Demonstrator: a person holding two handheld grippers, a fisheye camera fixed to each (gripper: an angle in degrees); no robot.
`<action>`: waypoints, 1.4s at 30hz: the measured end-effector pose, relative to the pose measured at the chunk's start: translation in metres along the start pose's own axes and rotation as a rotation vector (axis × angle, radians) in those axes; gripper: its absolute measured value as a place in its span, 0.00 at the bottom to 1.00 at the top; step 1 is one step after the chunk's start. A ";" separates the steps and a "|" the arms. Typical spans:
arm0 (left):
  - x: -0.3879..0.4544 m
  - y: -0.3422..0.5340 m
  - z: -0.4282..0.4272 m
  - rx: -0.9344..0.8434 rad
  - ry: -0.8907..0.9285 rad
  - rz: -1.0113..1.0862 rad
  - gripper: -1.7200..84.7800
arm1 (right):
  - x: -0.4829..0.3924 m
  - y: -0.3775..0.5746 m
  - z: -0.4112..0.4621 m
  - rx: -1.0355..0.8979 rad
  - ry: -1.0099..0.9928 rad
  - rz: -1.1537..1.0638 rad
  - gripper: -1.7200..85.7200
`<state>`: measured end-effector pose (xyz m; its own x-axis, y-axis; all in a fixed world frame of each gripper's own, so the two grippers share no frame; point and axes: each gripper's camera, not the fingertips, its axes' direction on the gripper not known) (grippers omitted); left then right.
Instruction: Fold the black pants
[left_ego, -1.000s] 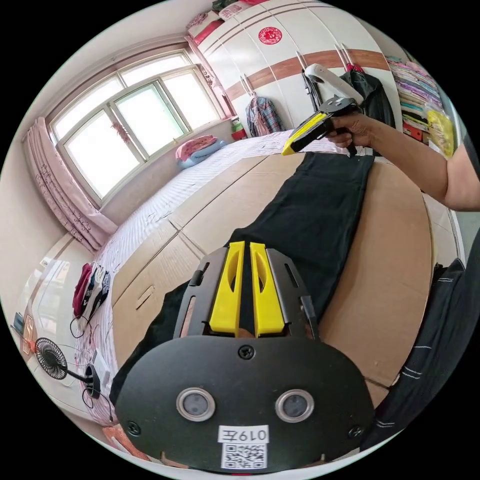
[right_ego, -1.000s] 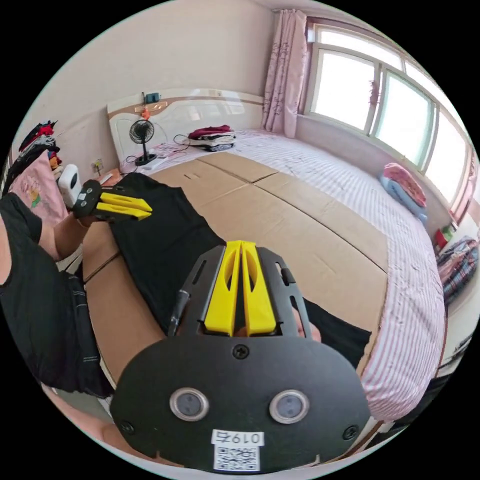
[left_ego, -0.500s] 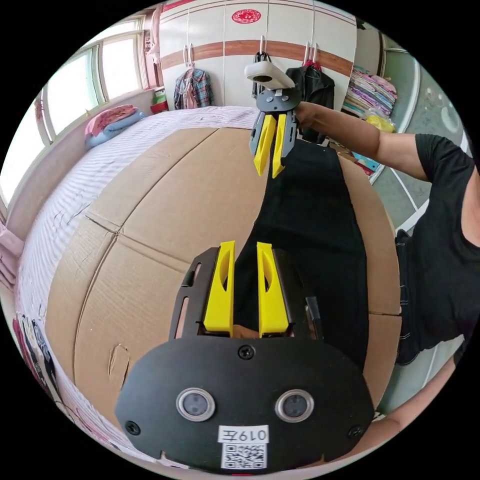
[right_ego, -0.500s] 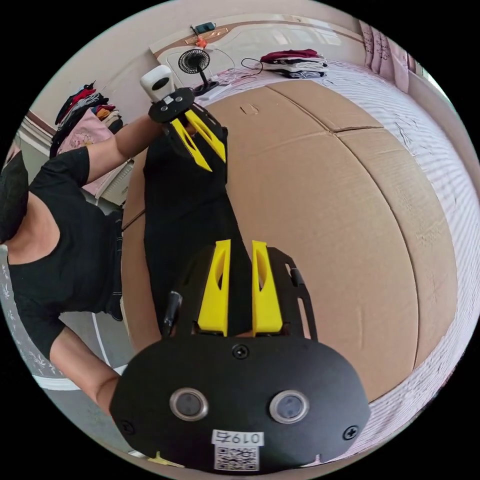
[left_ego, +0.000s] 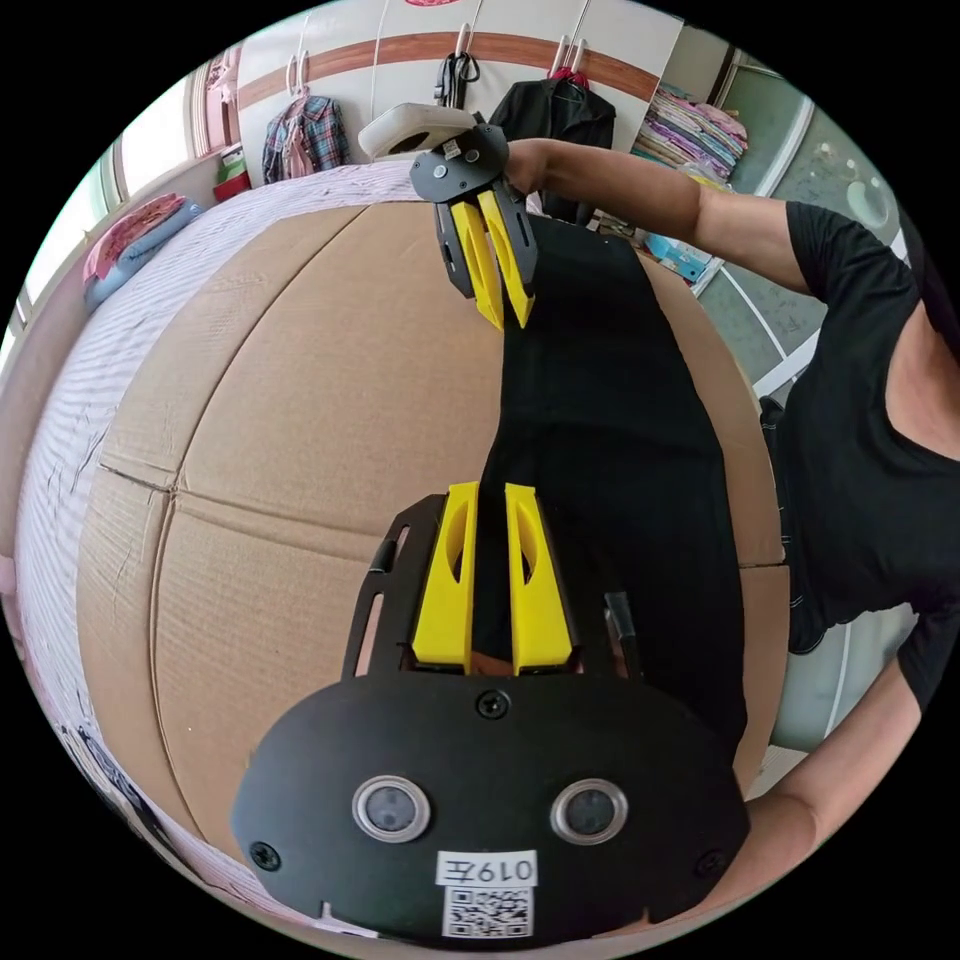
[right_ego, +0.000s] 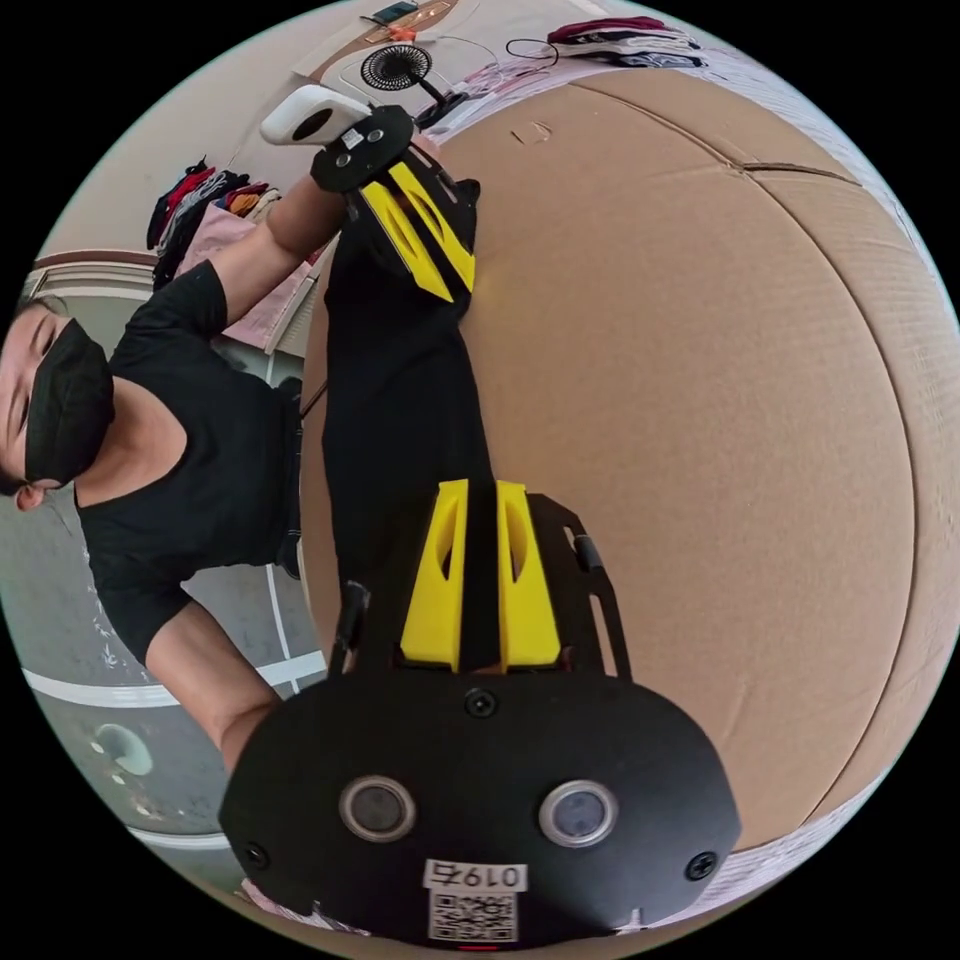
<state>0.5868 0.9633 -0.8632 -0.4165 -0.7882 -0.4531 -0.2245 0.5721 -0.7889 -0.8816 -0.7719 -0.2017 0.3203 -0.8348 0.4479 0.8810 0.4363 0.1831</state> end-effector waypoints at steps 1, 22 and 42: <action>-0.002 -0.001 0.001 -0.002 0.002 -0.001 0.04 | 0.001 -0.005 -0.002 -0.010 0.018 -0.014 0.05; 0.042 -0.040 0.013 -0.044 -0.295 -0.051 0.03 | -0.021 -0.016 -0.026 0.015 0.323 0.096 0.06; 0.137 -0.167 0.052 0.048 -0.181 0.061 0.03 | -0.013 0.150 -0.057 0.180 0.175 0.227 0.11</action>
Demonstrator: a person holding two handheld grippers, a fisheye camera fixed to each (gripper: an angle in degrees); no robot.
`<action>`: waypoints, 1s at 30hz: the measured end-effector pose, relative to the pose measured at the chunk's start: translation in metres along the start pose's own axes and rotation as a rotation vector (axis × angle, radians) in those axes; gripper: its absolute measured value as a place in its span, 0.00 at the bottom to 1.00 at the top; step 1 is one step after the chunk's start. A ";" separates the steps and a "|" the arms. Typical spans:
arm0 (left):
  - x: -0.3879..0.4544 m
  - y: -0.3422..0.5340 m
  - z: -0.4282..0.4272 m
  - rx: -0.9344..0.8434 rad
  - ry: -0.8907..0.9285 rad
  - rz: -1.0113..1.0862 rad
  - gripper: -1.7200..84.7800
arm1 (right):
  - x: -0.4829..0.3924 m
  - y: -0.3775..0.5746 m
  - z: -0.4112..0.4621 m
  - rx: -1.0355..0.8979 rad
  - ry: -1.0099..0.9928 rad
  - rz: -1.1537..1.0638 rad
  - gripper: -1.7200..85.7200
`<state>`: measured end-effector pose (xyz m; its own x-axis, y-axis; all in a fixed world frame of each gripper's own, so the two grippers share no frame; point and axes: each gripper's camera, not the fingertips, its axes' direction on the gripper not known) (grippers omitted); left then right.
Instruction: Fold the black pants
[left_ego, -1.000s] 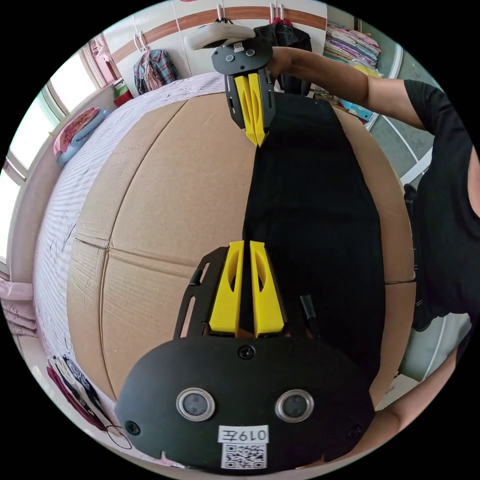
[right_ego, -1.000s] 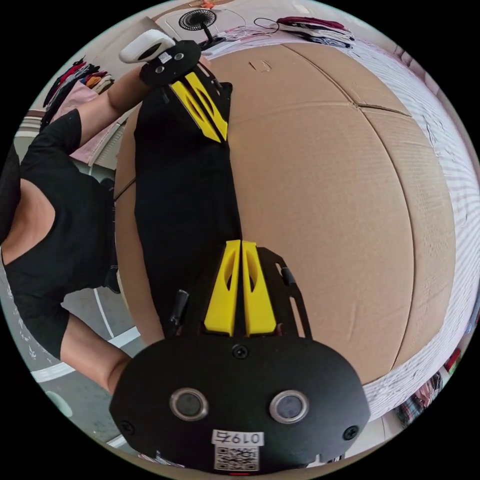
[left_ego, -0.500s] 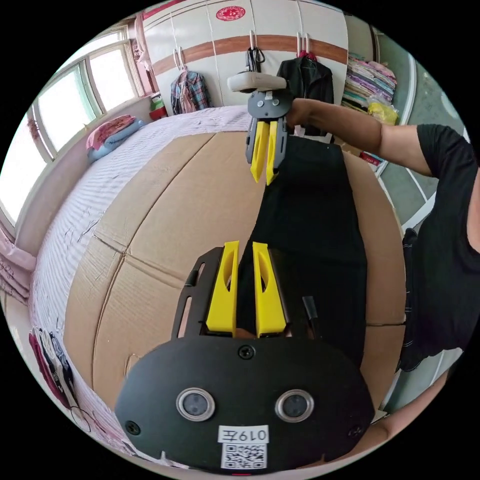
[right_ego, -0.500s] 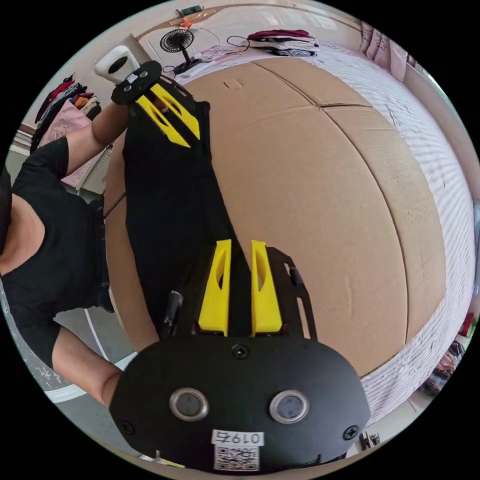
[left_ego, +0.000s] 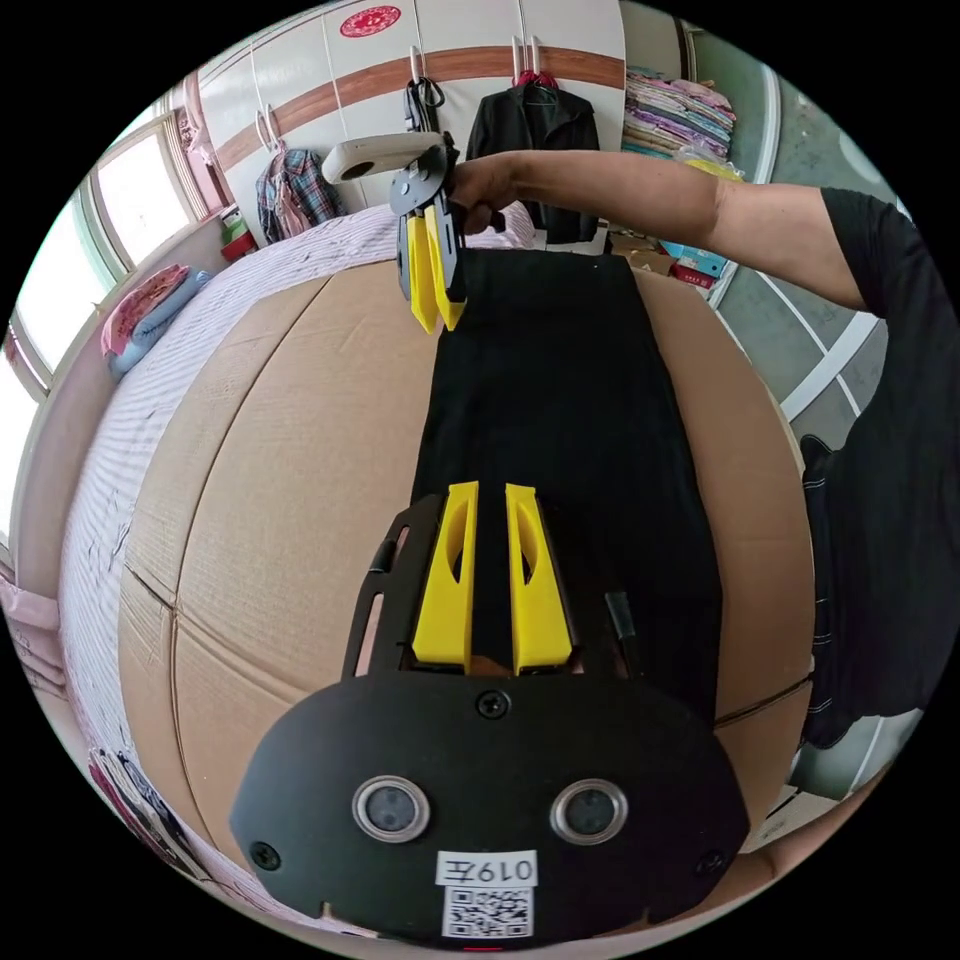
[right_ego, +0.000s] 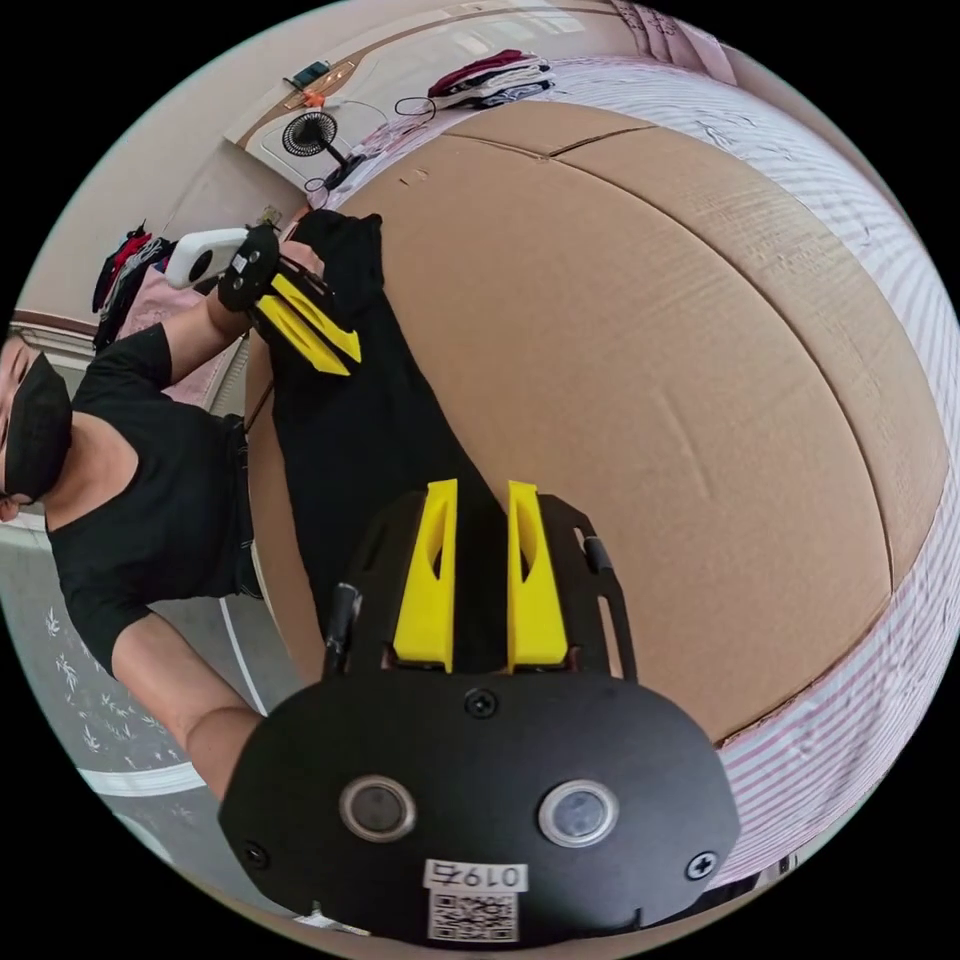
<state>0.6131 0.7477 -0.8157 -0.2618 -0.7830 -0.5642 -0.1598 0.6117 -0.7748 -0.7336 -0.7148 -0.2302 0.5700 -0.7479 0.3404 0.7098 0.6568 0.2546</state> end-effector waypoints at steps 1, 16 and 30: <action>0.002 -0.002 0.001 -0.010 -0.005 0.003 0.03 | -0.005 0.003 0.003 0.000 -0.006 -0.016 0.12; 0.075 -0.057 -0.011 -0.045 -0.131 0.007 0.04 | -0.151 0.052 0.051 -0.209 0.545 -0.207 0.03; 0.127 -0.108 -0.026 -0.054 -0.207 -0.025 0.04 | -0.207 0.140 0.067 -0.217 0.752 -0.087 0.01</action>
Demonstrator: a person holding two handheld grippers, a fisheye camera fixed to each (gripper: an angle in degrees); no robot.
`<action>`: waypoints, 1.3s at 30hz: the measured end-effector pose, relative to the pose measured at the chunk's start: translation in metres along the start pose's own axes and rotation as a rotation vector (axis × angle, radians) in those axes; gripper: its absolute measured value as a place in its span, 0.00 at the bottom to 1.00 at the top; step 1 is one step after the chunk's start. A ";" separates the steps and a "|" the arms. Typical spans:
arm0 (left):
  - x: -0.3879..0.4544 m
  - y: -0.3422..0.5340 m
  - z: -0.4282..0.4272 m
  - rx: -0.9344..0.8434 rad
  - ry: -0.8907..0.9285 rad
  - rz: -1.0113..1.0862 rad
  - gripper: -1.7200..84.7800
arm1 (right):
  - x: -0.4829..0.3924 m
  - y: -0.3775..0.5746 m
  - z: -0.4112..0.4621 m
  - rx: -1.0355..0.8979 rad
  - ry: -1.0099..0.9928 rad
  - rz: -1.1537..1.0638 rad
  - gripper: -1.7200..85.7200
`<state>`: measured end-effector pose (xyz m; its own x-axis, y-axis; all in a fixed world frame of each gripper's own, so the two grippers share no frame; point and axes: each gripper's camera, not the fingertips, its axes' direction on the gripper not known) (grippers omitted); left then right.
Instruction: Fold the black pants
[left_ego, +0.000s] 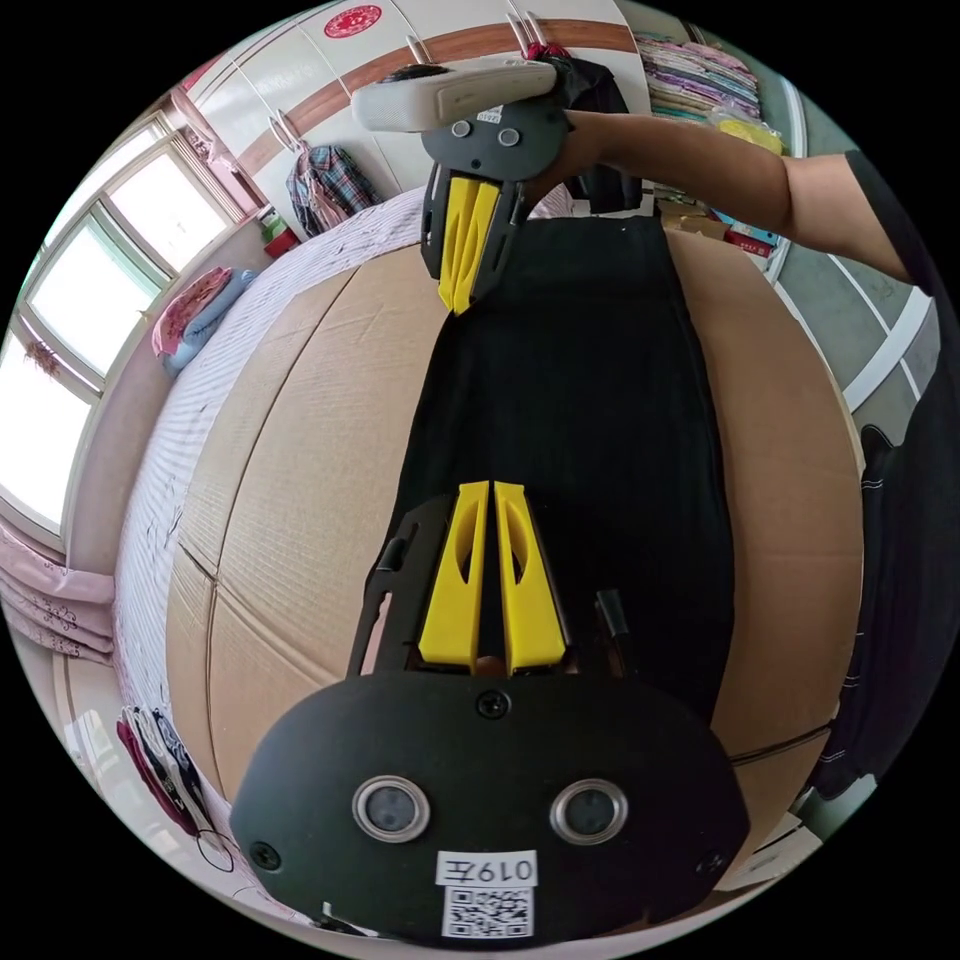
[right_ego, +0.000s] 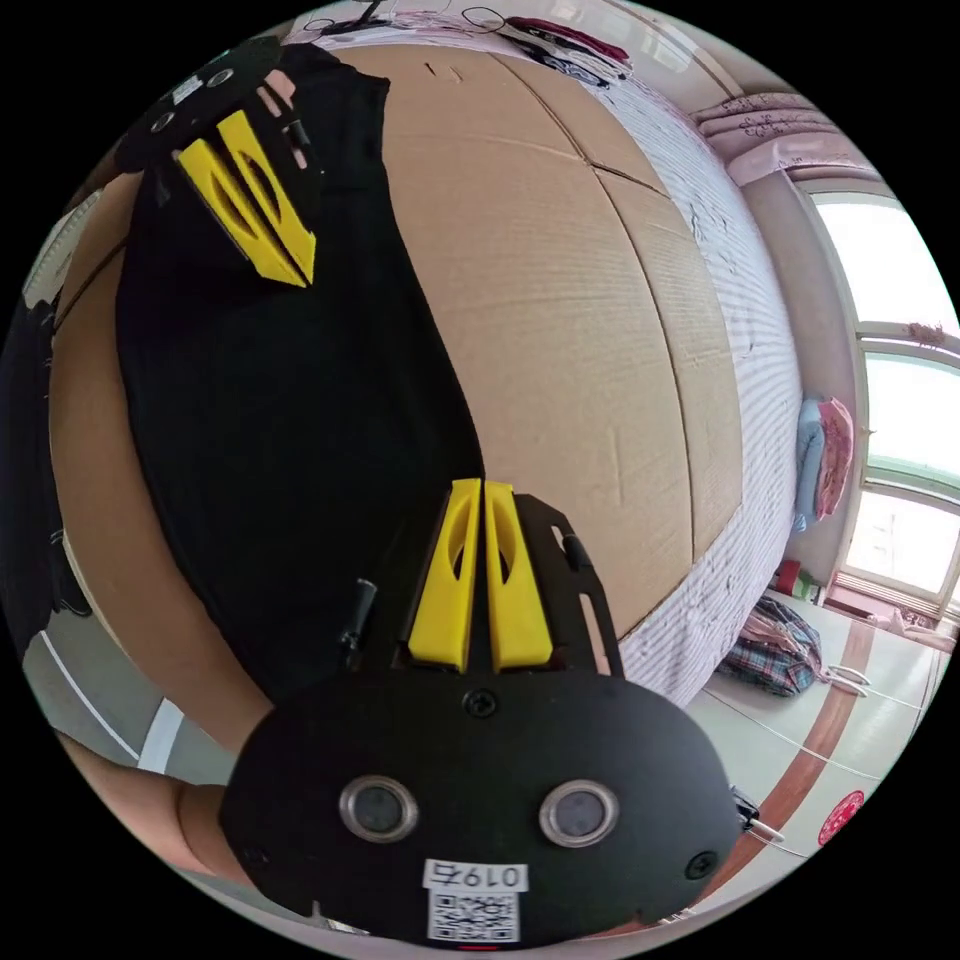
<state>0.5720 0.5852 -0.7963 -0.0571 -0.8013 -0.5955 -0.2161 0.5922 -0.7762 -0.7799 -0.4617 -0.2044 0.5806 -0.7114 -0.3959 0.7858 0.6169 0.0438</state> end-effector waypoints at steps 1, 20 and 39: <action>0.001 -0.002 -0.001 -0.001 -0.002 0.000 0.04 | 0.003 0.010 0.004 0.021 -0.043 0.022 0.01; 0.024 -0.121 -0.040 0.237 0.121 -0.151 0.04 | 0.038 0.396 0.018 0.442 -0.240 1.056 0.06; 0.063 -0.208 0.016 0.075 0.085 -0.074 0.03 | -0.002 0.493 0.071 0.523 -0.571 1.083 0.03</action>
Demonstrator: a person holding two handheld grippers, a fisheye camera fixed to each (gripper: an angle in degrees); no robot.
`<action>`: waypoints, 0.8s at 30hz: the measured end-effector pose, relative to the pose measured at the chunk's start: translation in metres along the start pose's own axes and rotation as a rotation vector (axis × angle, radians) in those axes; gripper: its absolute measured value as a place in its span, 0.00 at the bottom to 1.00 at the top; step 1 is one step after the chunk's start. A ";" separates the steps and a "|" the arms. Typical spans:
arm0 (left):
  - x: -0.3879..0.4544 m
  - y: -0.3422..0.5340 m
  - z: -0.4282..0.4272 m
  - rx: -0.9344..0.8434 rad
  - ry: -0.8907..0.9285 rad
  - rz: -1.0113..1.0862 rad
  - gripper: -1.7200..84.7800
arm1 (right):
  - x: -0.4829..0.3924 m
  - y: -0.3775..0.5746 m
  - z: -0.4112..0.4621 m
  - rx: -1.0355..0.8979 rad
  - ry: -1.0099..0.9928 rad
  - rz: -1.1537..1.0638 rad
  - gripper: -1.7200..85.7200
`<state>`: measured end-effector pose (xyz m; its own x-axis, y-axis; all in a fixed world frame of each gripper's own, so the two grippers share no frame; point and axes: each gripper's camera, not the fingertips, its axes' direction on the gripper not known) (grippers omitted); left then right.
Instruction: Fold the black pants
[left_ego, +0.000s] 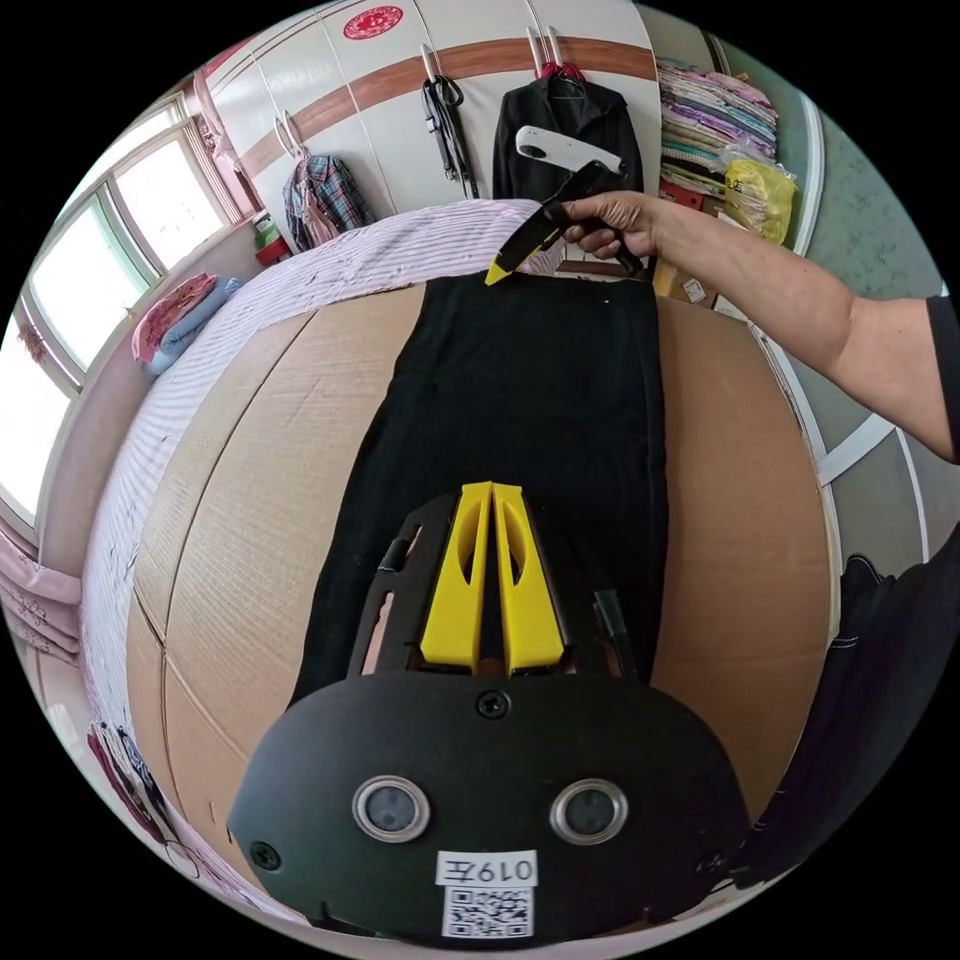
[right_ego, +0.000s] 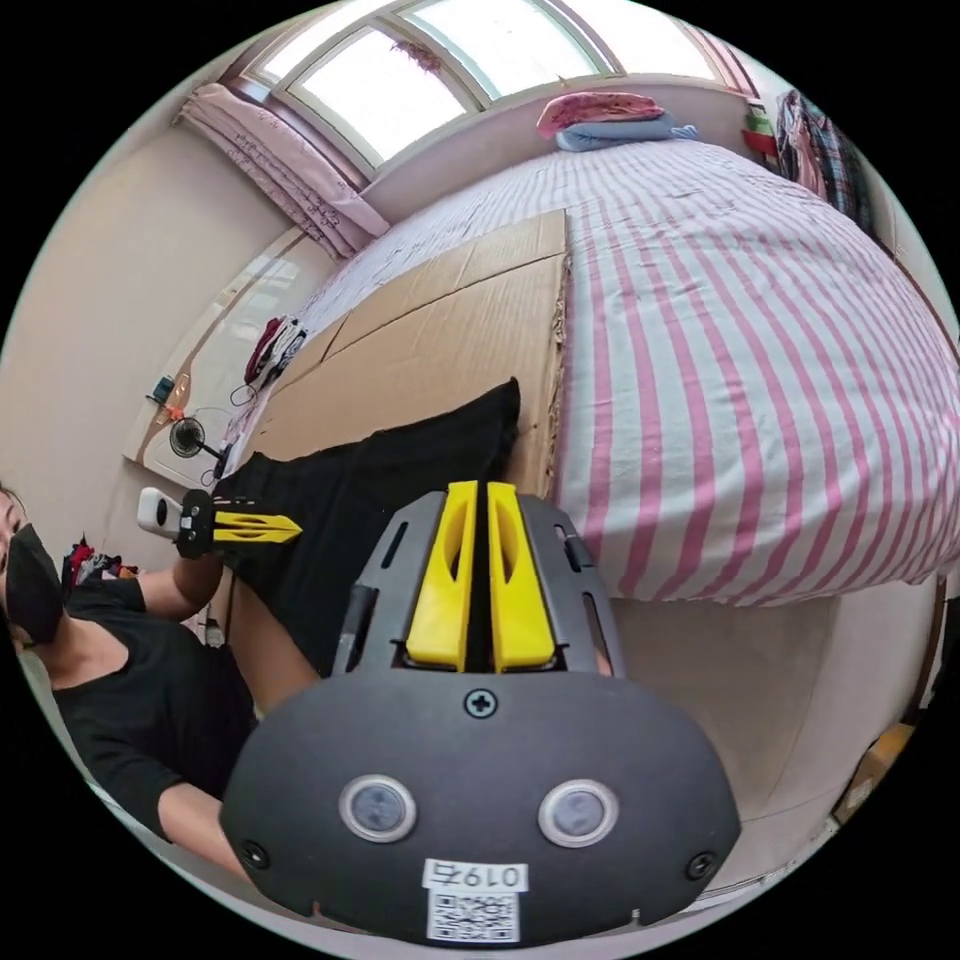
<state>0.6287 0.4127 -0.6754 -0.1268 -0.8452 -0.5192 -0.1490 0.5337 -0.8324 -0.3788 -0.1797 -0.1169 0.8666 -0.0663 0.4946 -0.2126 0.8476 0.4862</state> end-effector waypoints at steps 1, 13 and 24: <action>-0.001 -0.001 0.001 0.000 0.001 -0.001 0.03 | -0.014 0.003 -0.001 0.015 0.042 -0.031 0.02; -0.014 -0.014 0.015 0.002 -0.017 0.006 0.03 | -0.252 0.086 0.097 -0.005 0.919 -0.590 0.02; -0.089 -0.037 -0.008 0.309 0.166 -0.199 0.04 | -0.316 0.134 0.159 -0.024 1.097 -0.739 0.02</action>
<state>0.6374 0.4683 -0.5965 -0.2862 -0.9014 -0.3249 0.1122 0.3052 -0.9456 -0.7532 -0.1288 -0.0933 0.6903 -0.0656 -0.7206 0.4623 0.8060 0.3695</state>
